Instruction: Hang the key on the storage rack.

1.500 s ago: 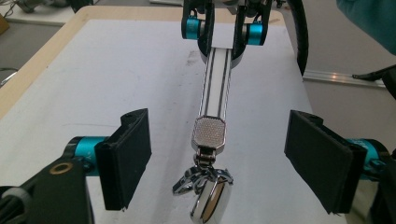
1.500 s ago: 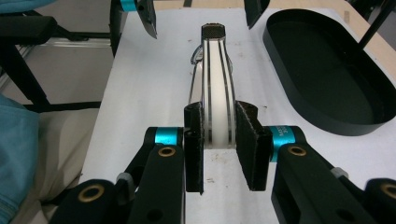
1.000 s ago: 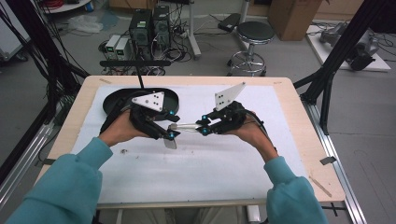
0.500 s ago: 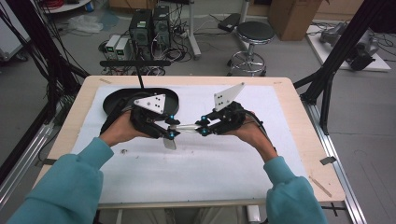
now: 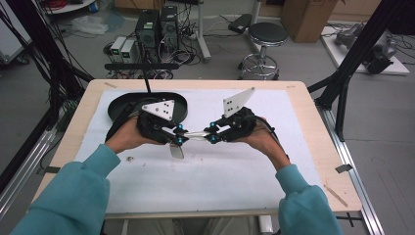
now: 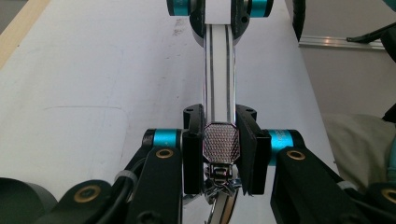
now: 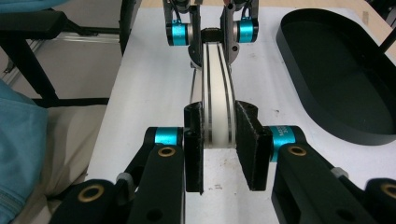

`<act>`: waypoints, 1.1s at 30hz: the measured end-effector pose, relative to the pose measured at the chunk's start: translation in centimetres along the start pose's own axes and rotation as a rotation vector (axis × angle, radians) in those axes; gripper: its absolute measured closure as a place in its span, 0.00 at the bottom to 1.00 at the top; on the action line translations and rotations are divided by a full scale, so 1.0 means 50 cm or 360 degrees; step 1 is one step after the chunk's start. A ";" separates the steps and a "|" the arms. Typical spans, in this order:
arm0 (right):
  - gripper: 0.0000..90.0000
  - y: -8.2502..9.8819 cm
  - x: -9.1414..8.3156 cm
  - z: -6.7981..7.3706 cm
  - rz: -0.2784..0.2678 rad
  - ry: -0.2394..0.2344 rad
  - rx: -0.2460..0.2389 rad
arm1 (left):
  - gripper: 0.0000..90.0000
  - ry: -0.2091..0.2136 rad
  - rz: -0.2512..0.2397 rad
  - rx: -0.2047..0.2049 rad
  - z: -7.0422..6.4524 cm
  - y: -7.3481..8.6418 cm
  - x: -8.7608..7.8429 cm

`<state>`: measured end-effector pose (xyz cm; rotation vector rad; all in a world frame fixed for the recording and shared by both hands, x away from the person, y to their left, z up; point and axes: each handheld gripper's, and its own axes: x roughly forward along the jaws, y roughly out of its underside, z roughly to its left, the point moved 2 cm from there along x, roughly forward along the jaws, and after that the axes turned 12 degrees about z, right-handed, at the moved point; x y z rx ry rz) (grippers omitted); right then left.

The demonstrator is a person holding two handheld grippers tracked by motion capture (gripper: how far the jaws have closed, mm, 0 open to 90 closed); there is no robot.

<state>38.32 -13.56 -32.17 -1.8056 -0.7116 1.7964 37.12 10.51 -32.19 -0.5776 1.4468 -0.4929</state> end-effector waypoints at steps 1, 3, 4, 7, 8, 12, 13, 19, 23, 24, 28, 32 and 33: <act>0.83 0.000 0.000 0.000 -0.0001 -0.0001 -0.0001 | 0.82 0.0000 0.0009 0.0004 0.000 0.000 -0.001; 0.82 0.001 0.000 -0.001 -0.0015 -0.0003 -0.0005 | 0.82 0.0002 0.0008 -0.0009 -0.001 -0.001 0.000; 0.82 0.001 -0.001 0.000 -0.0017 -0.0004 -0.0013 | 0.82 0.0005 0.0013 -0.0007 -0.002 -0.001 -0.001; 0.42 0.000 -0.002 0.004 -0.0110 0.0030 -0.0011 | 0.82 -0.0008 0.0024 -0.0027 -0.004 0.001 0.001; 0.21 -0.001 0.000 0.006 -0.0123 0.0115 0.0004 | 0.82 -0.0007 0.0019 -0.0035 -0.003 0.001 0.002; 0.01 0.003 0.000 0.012 -0.0149 0.0330 0.0092 | 0.82 -0.0024 0.0008 -0.0045 0.000 0.003 -0.001; 0.01 0.006 -0.003 0.013 -0.0170 0.0341 0.0105 | 0.82 -0.0024 0.0008 -0.0045 0.000 0.003 -0.001; 0.01 0.038 -0.023 0.027 -0.0264 0.0429 0.0178 | 0.82 -0.0063 -0.0038 -0.0108 0.012 0.009 -0.016; 0.01 0.083 -0.048 0.047 -0.0367 0.0557 0.0284 | 0.82 -0.0112 -0.0102 -0.0183 0.027 0.018 -0.029; 0.01 0.092 -0.054 0.054 -0.0403 0.0582 0.0313 | 0.82 -0.0123 -0.0123 -0.0206 0.031 0.020 -0.033; 0.01 0.120 -0.066 0.072 -0.0506 0.0627 0.0357 | 0.82 -0.0180 -0.0221 -0.0280 0.046 0.034 -0.048; 0.01 0.157 -0.072 0.094 -0.0568 0.0741 0.0392 | 0.82 -0.0249 -0.0281 -0.0377 0.059 0.057 -0.052; 0.01 0.172 -0.074 0.103 -0.0585 0.0783 0.0421 | 0.82 -0.0265 -0.0292 -0.0396 0.062 0.062 -0.054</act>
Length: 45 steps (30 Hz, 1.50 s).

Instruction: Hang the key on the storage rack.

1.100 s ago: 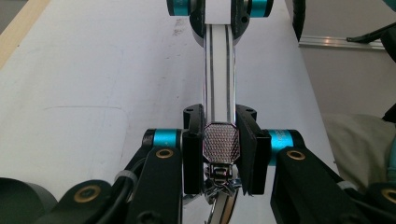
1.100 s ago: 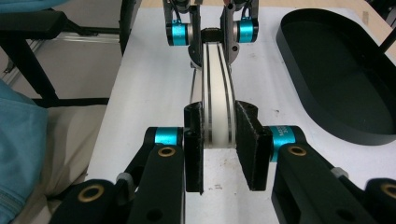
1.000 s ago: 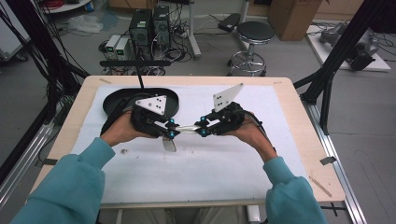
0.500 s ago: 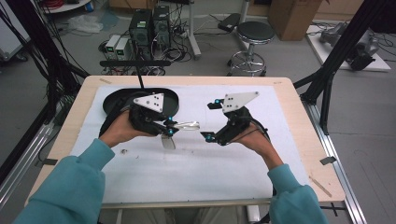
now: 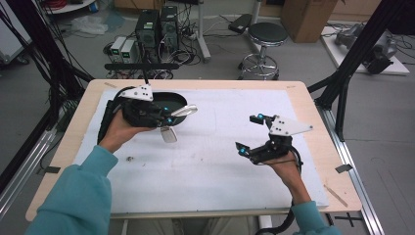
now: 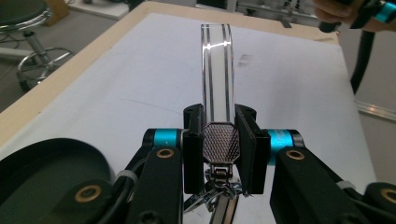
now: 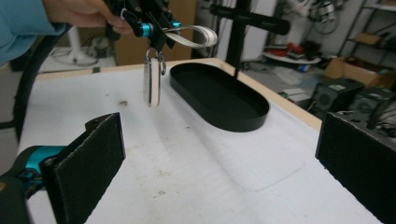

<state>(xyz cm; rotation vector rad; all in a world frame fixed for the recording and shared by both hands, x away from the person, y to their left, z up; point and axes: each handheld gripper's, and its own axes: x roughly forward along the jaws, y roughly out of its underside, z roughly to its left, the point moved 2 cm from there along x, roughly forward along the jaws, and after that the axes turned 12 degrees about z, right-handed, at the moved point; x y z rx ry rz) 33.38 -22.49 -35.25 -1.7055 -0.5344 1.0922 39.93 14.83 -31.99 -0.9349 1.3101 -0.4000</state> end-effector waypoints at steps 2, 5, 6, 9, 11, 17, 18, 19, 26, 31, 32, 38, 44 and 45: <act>0.01 0.015 -0.010 0.001 -0.0031 0.0059 0.0008 | 0.82 -0.0028 -0.0020 -0.0032 0.009 0.007 -0.006; 0.01 0.031 -0.021 0.003 -0.0060 0.0107 0.0046 | 0.82 -0.0081 -0.0058 -0.0074 0.025 0.012 -0.018; 0.01 0.038 -0.025 0.003 -0.0081 0.0127 0.0055 | 0.82 -0.0090 -0.0075 -0.0088 0.028 0.013 -0.020; 0.01 0.058 -0.036 0.004 -0.0129 0.0195 0.0096 | 0.82 -0.0141 -0.0117 -0.0129 0.040 0.016 -0.028; 0.01 0.072 -0.040 0.006 -0.0150 0.0238 0.0100 | 0.82 -0.0162 -0.0143 -0.0154 0.046 0.018 -0.032; 0.01 0.109 -0.050 0.014 -0.0184 0.0355 0.0145 | 0.82 -0.0227 -0.0161 -0.0211 0.062 0.023 -0.031; 0.01 0.114 -0.050 0.015 -0.0197 0.0368 0.0147 | 0.82 -0.0248 -0.0161 -0.0216 0.066 0.023 -0.032; 0.01 0.120 -0.050 0.019 -0.0184 0.0390 0.0151 | 0.82 -0.0255 -0.0169 -0.0223 0.066 0.023 -0.031; 0.01 0.143 -0.048 0.021 -0.0195 0.0436 0.0175 | 0.82 -0.0344 -0.0231 -0.0291 0.083 0.026 -0.032; 0.01 0.162 -0.053 0.023 -0.0223 0.0468 0.0196 | 0.83 -0.0397 -0.0236 -0.0340 0.096 0.029 -0.027; 0.01 0.162 -0.053 0.023 -0.0223 0.0468 0.0196 | 0.83 -0.0403 -0.0238 -0.0352 0.097 0.029 -0.026; 0.01 0.178 -0.051 0.024 -0.0202 0.0482 0.0205 | 0.83 -0.0423 -0.0245 -0.0378 0.109 0.024 -0.022; 0.01 0.186 -0.052 0.023 -0.0213 0.0508 0.0214 | 0.82 -0.0452 -0.0265 -0.0413 0.121 0.014 -0.016; 0.01 0.187 -0.053 0.024 -0.0216 0.0510 0.0219 | 0.83 -0.0466 -0.0266 -0.0420 0.124 0.014 -0.015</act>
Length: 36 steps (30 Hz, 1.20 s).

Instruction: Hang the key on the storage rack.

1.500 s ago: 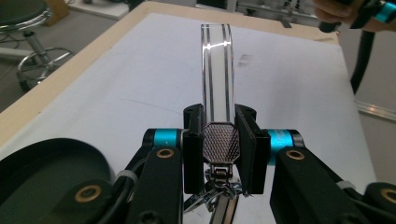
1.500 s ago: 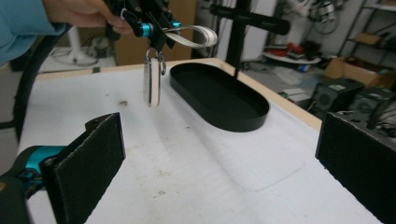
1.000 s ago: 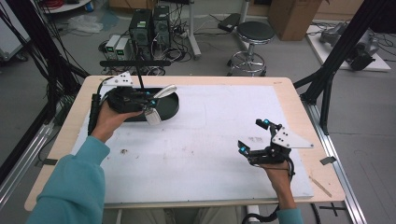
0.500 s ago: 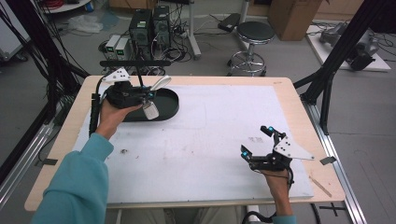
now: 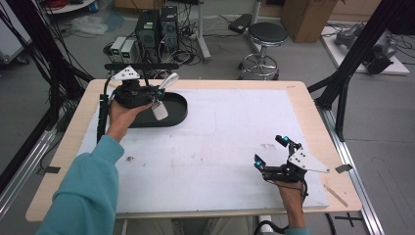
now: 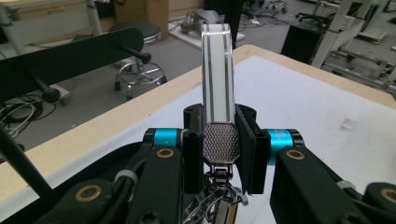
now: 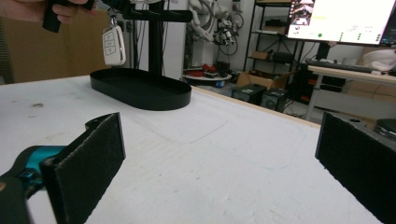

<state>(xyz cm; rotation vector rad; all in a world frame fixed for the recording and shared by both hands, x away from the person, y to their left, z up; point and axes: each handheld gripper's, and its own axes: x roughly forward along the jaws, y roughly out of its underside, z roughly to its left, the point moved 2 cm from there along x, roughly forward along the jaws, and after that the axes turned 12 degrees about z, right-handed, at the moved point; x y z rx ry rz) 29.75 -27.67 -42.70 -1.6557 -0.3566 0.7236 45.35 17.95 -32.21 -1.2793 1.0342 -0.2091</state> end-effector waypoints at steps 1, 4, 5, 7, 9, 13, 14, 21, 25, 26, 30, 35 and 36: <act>0.01 0.001 -0.001 -0.001 -0.0009 0.0007 0.0003 | 0.82 -0.0004 -0.0003 -0.0010 0.002 0.000 0.002; 0.01 0.006 -0.004 -0.003 -0.0020 0.0021 0.0016 | 0.82 -0.0019 -0.0015 -0.0042 0.008 0.000 0.009; 0.01 0.008 -0.004 -0.004 -0.0021 0.0020 0.0027 | 0.82 -0.0028 -0.0016 -0.0049 0.012 0.000 0.011; 0.01 0.012 -0.004 -0.006 -0.0022 0.0019 0.0029 | 0.82 -0.0046 -0.0017 -0.0054 0.015 0.001 0.014; 0.01 0.015 -0.003 -0.005 -0.0024 0.0021 0.0031 | 0.82 -0.0060 -0.0010 -0.0063 0.019 0.001 0.019; 0.01 0.021 0.000 -0.004 -0.0026 0.0014 0.0038 | 0.82 -0.0078 0.0007 -0.0071 0.026 0.001 0.028; 0.01 0.022 0.001 -0.004 -0.0028 0.0012 0.0043 | 0.82 -0.0079 0.0006 -0.0076 0.027 0.001 0.030; 0.01 0.031 0.010 0.002 -0.0016 -0.0023 0.0021 | 0.82 -0.0088 0.0010 -0.0094 0.035 -0.001 0.044; 0.01 0.036 0.015 0.002 0.0005 -0.0022 0.0010 | 0.82 -0.0087 -0.0003 -0.0124 0.042 0.001 0.049; 0.01 0.036 0.017 0.002 0.0002 -0.0020 0.0005 | 0.82 -0.0088 -0.0004 -0.0129 0.044 0.001 0.049; 0.01 0.041 0.020 0.002 0.0012 -0.0016 -0.0003 | 0.82 -0.0100 -0.0008 -0.0152 0.053 0.004 0.051; 0.01 0.045 0.022 0.003 0.0031 -0.0026 0.0017 | 0.82 -0.0117 -0.0023 -0.0172 0.062 0.005 0.050; 0.01 0.045 0.022 0.003 0.0027 -0.0025 0.0012 | 0.82 -0.0119 -0.0022 -0.0173 0.063 0.005 0.051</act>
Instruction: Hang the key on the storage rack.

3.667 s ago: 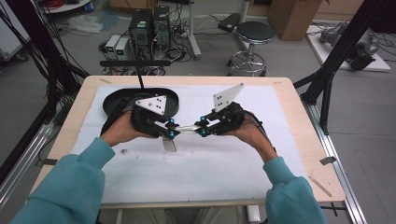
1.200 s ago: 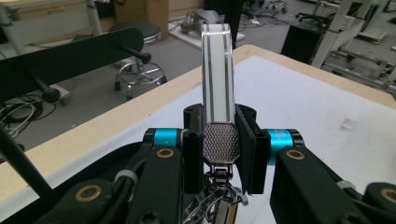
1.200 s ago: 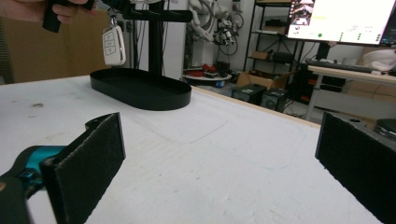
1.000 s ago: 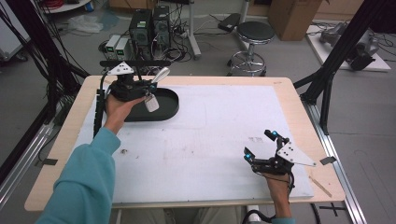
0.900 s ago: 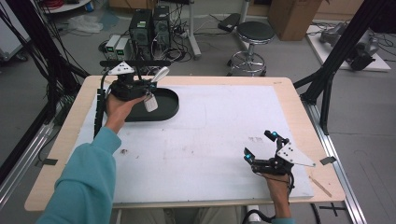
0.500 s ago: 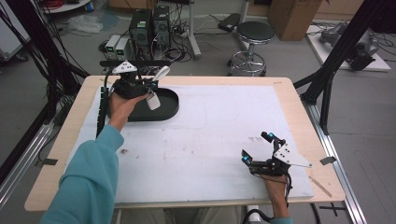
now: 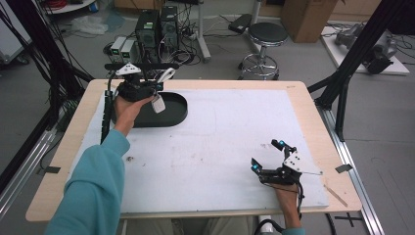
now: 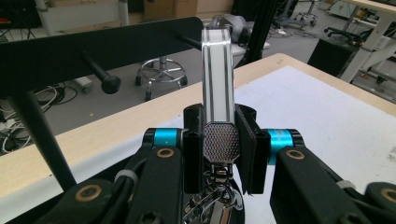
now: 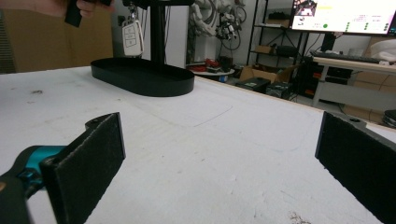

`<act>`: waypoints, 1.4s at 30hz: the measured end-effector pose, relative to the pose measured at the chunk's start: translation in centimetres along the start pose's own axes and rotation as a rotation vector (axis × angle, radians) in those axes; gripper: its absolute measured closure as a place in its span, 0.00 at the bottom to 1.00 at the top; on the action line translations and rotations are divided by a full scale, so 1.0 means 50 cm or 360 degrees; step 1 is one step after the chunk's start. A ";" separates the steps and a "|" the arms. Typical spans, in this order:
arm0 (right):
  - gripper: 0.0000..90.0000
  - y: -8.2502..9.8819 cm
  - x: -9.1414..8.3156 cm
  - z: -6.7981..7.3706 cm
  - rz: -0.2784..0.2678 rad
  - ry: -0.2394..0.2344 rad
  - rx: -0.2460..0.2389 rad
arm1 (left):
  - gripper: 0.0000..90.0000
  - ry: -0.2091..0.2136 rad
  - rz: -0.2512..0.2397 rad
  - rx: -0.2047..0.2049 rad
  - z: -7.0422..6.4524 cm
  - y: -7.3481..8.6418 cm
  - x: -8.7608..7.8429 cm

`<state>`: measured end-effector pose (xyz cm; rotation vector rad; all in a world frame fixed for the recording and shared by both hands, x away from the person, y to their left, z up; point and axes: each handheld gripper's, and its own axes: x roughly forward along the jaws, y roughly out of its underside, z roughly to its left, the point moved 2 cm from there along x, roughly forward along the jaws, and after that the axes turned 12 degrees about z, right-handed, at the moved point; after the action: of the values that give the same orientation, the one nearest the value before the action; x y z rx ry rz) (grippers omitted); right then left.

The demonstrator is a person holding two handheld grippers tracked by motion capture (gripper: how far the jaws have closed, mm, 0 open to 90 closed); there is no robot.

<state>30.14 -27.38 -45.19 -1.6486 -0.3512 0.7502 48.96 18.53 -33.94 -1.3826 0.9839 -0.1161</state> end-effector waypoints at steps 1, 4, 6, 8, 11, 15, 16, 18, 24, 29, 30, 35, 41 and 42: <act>0.01 0.000 0.001 0.000 0.0000 -0.0001 0.0003 | 0.82 -0.0002 0.0003 0.0001 0.000 0.000 0.001; 0.01 0.001 0.002 0.001 0.0006 -0.0002 0.0007 | 0.82 -0.0027 0.0001 0.0003 0.000 -0.001 0.005; 0.01 0.002 0.002 0.002 0.0008 0.0001 0.0009 | 0.82 -0.0030 -0.0001 -0.0003 0.002 0.000 0.007; 0.01 0.003 0.002 0.001 0.0005 -0.0002 0.0008 | 0.82 -0.0024 -0.0004 -0.0016 0.004 0.001 0.011; 0.01 0.005 0.002 0.001 0.0010 -0.0004 0.0018 | 0.82 -0.0022 -0.0011 -0.0025 0.008 0.002 0.015; 0.01 0.006 0.003 -0.001 0.0004 0.0001 0.0009 | 0.82 -0.0037 -0.0021 -0.0027 0.012 0.005 0.023; 0.01 0.006 0.003 -0.001 0.0004 0.0003 0.0003 | 0.82 -0.0041 -0.0021 -0.0024 0.013 0.006 0.025; 0.01 0.007 0.002 -0.001 0.0007 0.0002 0.0016 | 0.82 -0.0047 -0.0020 -0.0018 0.014 0.007 0.030; 0.01 0.007 0.002 -0.001 -0.0002 -0.0002 0.0020 | 0.82 -0.0082 -0.0006 -0.0015 0.016 0.012 0.044; 0.01 0.008 0.001 -0.001 -0.0002 -0.0002 0.0028 | 0.82 -0.0134 0.0012 0.0028 0.012 0.015 0.054; 0.01 0.008 0.001 -0.001 -0.0002 -0.0002 0.0028 | 0.82 -0.0142 0.0015 0.0039 0.012 0.015 0.056; 0.01 0.009 0.001 -0.003 -0.0011 0.0000 0.0031 | 0.82 -0.0202 0.0050 0.0096 0.004 0.020 0.070; 0.01 0.009 0.000 -0.004 -0.0019 0.0000 0.0032 | 0.82 -0.0259 0.0083 0.0101 -0.002 0.023 0.083; 0.01 0.009 0.000 -0.005 -0.0022 0.0000 0.0030 | 0.82 -0.0265 0.0088 0.0102 -0.003 0.024 0.083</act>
<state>30.21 -27.67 -45.61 -1.6272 -0.3542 0.7410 50.87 16.24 -37.04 -1.2837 0.8711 0.0088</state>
